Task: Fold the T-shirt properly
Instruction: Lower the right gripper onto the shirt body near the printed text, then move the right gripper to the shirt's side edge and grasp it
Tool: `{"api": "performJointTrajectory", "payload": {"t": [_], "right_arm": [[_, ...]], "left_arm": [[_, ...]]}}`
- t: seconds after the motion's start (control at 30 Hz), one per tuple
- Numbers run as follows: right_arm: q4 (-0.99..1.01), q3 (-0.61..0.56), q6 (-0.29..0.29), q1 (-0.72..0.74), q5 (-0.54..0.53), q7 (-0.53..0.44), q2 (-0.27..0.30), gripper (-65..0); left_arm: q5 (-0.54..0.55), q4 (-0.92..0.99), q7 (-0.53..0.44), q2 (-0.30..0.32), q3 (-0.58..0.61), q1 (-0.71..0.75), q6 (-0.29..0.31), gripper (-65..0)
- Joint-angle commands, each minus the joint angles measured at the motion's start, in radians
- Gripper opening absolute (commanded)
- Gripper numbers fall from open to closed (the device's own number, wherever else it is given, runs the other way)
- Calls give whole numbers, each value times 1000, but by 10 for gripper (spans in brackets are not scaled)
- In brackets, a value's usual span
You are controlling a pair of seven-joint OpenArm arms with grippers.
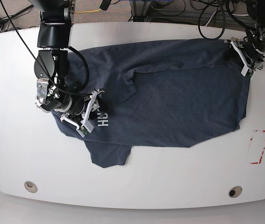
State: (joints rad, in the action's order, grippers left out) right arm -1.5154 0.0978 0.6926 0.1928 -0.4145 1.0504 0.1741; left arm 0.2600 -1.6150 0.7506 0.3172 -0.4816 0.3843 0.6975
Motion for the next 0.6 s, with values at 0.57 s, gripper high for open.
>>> {"api": "performJointTrajectory", "payload": {"t": [0.57], "right_arm": [[152, 268, 6, 164, 67, -38, 81, -238]], "left_arm": [[-44, -164, 148, 6, -39, -112, 1, -272]]}}
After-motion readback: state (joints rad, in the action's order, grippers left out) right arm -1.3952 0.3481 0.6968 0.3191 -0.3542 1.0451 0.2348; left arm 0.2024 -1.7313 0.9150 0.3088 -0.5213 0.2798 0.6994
